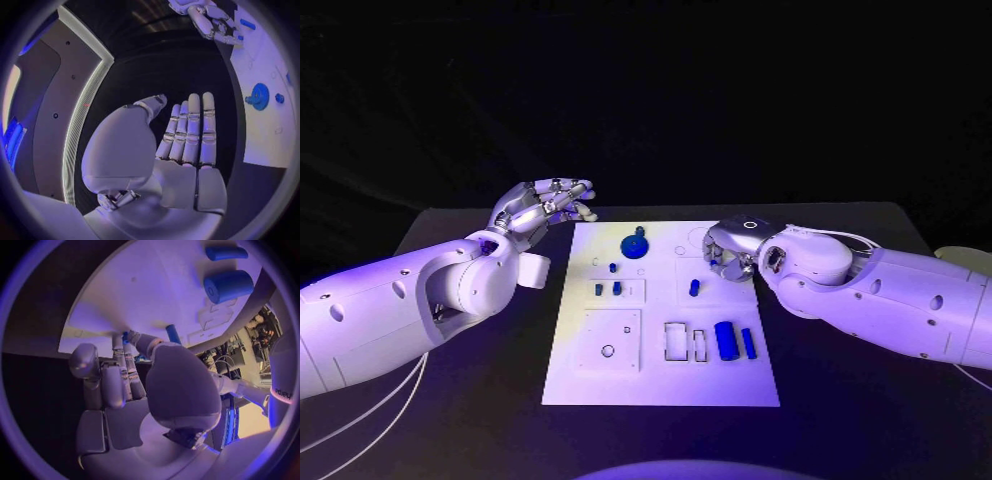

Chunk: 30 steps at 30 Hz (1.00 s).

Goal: Assemble the parts on the task board

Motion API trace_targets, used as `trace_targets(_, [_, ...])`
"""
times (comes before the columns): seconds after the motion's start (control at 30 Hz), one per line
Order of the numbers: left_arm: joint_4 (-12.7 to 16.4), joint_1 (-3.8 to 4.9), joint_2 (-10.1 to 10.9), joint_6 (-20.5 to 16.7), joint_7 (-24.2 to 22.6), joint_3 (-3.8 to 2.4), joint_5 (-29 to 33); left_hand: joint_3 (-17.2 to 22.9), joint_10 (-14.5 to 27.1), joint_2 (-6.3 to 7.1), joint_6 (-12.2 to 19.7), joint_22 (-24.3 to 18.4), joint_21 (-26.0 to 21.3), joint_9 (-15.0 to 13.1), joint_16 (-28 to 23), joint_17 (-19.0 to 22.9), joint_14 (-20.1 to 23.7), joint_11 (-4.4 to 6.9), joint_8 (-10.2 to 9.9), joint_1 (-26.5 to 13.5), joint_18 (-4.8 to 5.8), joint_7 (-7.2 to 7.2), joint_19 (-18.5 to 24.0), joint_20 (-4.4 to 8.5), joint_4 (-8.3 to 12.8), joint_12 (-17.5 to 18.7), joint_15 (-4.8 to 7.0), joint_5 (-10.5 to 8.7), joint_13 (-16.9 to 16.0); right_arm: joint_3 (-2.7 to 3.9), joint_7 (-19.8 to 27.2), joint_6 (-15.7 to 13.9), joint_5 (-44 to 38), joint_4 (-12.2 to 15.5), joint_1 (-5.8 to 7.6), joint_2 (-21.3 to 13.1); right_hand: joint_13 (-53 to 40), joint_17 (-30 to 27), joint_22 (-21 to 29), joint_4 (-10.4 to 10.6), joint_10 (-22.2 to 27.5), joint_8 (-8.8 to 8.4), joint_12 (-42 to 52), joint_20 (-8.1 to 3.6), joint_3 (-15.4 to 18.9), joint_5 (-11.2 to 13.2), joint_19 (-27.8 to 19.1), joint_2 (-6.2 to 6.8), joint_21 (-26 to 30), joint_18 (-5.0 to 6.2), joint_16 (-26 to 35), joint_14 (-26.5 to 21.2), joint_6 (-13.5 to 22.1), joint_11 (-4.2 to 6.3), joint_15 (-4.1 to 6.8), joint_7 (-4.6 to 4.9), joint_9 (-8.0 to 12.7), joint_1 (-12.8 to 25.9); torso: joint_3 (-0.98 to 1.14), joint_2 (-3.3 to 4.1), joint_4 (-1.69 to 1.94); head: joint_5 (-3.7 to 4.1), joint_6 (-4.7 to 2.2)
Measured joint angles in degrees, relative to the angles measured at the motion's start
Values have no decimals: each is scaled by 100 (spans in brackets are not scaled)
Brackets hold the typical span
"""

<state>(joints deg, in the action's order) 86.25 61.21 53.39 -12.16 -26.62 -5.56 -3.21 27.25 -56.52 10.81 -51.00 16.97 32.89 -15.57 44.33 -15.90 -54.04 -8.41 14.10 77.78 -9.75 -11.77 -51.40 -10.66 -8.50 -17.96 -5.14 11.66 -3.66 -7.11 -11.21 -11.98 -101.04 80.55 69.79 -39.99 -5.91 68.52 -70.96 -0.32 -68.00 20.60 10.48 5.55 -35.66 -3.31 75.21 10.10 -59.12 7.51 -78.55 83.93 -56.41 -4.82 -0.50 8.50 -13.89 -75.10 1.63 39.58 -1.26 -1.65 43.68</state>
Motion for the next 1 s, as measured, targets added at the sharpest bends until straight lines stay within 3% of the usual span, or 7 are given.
trace_targets(0.07, [0,0,0,-11,6,0,1,10,31,0,32,-12,-42,3,0,8,12,-31,0,0,0,-32,0,0,22,0,-11,0,0,-5,-17,-40,-19,12,-9,-2,2,-59,-85,-50,-1,0,-30,29,-50,2,76,-15,-132,-92,0,0,0,-1,0,0,0,-15,0,0,0,0,-3])
trace_targets(0.23, [-22,0,-1,-38,17,0,1,10,31,0,42,-17,-45,9,0,8,20,-31,-27,0,0,-41,0,0,22,0,-20,0,-6,-24,-46,-191,-35,69,-41,-34,48,1,-317,-153,-43,4,-70,12,-153,23,237,-121,-474,-92,0,0,-72,41,42,-20,-37,-106,3,-3,-2,-6,-10])
trace_targets(0.3, [-30,0,-2,-47,21,0,2,10,31,0,42,-17,-45,9,0,8,20,-31,-27,0,0,-41,0,0,22,0,-20,0,-6,-33,-56,-261,-35,88,-53,-51,23,27,-387,-199,-98,43,-42,7,-167,36,300,-161,-583,-181,0,0,-133,48,42,-32,-51,-113,3,-4,-1,-6,-10])
trace_targets(0.73, [-49,0,-2,-85,45,0,5,-6,51,-3,62,-29,-45,8,-23,13,22,-50,-27,43,0,-61,0,0,38,0,-22,0,-6,-46,-79,-536,-21,205,-75,-148,-12,28,-399,-237,-103,43,-35,-21,-190,42,328,-248,-666,-181,0,20,-152,44,62,-52,-80,-144,1,-2,3,-5,-6])
trace_targets(1.0, [-66,0,-3,-89,67,0,6,-6,63,-3,62,-34,-67,13,-23,19,40,-63,-27,42,0,-61,-21,-21,38,0,-40,0,-6,-16,-71,-738,4,374,-54,-249,-13,15,-398,-237,-103,55,-37,-21,-189,40,328,-248,-666,-180,1,20,-151,44,62,-52,-93,-144,-2,-1,3,-5,-20])
